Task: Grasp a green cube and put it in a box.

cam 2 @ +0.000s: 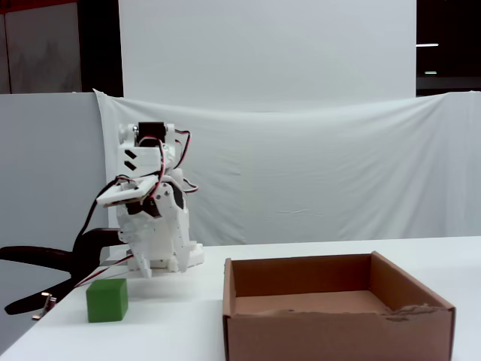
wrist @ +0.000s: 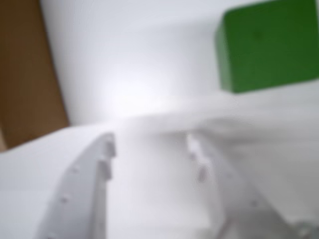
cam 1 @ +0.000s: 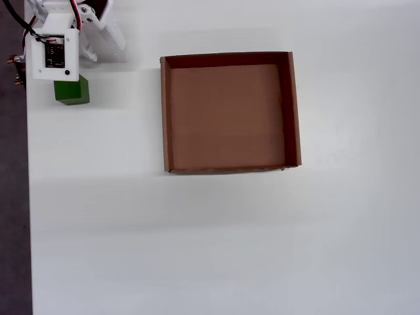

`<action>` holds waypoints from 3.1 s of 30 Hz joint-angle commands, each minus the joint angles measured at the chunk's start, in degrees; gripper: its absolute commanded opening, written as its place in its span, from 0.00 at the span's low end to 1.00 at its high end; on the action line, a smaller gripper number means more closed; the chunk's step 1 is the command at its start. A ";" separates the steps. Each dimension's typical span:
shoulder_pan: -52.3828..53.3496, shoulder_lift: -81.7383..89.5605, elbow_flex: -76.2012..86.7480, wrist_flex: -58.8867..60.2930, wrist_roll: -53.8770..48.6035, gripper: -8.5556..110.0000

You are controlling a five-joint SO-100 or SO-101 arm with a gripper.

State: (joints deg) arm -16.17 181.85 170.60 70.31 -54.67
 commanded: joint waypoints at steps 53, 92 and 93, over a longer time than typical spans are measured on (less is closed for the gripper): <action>-0.44 0.44 -0.26 0.35 0.09 0.24; 6.33 -33.31 -30.50 0.18 -19.95 0.32; 6.86 -33.93 -30.94 -0.44 -21.80 0.32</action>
State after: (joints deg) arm -10.20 149.24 143.61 70.93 -71.98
